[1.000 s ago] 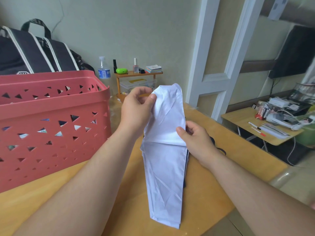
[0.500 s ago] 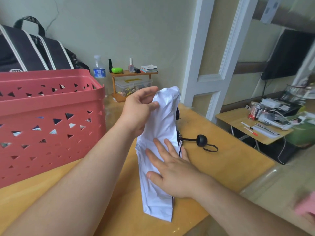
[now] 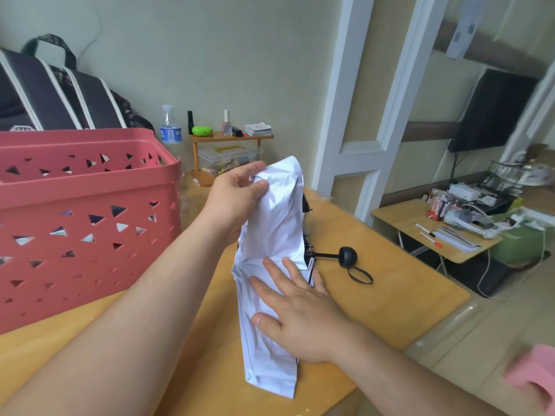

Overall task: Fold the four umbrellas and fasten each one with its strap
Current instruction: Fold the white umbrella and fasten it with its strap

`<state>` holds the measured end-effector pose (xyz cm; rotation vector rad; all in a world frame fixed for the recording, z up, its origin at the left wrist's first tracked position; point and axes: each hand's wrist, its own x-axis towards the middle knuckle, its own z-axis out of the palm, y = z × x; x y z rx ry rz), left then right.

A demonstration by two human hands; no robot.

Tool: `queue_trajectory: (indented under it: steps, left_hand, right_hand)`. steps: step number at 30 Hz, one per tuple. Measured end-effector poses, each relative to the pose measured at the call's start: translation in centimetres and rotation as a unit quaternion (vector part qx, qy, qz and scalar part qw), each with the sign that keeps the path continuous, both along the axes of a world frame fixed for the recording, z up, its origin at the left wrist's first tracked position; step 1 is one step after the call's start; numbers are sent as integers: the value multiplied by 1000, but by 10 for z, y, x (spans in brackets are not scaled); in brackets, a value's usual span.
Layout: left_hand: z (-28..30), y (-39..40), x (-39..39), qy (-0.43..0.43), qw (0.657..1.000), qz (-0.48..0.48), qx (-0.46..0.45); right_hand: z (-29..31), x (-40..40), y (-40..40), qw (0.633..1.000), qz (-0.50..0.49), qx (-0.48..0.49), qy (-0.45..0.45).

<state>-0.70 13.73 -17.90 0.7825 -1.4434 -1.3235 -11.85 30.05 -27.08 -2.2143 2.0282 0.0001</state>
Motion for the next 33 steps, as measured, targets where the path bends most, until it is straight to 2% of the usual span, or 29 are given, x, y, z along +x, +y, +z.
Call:
queue_trajectory:
  steps: [3,7,9,11,14,16,19,21,22,24,26,27,30,33]
  left_hand:
    - [1,0,2,-10,996,79,-48]
    - [4,1,8,-68,964,194,-167]
    - [4,4,7,-80,961,187,-186]
    - [4,6,4,-71,972,138,-176]
    - [3,8,-1,-17,986,78,-143]
    - [3,9,-3,1,990,64,-127]
    - [2,10,-7,27,994,48,-95]
    - [1,10,-8,47,995,43,-72]
    - [1,10,-8,55,995,47,-62]
    - [0,9,-9,73,995,55,-43]
    - [0,7,-9,89,995,44,-29]
    - [0,7,-8,85,996,25,-25]
    - [-1,8,-4,34,997,-56,-52]
    - [-5,5,-2,-5,994,-10,-105]
  right_hand:
    - [2,1,1,1000,-2,2,1]
    - [1,1,1,1000,5,2,2]
    - [1,1,0,1000,6,5,-1]
    - [1,0,0,1000,4,1,-8]
    - [2,0,1,996,1,-69,-48]
    - [10,-3,2,967,-34,-196,-161]
    - [41,-20,-10,844,-115,-400,-337]
    - [73,-31,-22,792,-185,-409,-413]
    - [89,-36,-28,789,-197,-367,-453]
    - [108,-43,-40,808,-170,-273,-494]
    - [119,-48,-50,827,-130,-249,-487]
    - [125,-50,-54,825,-129,-264,-482]
    - [143,-53,-70,770,-158,-306,-537]
    - [146,-54,-79,730,-168,-301,-590]
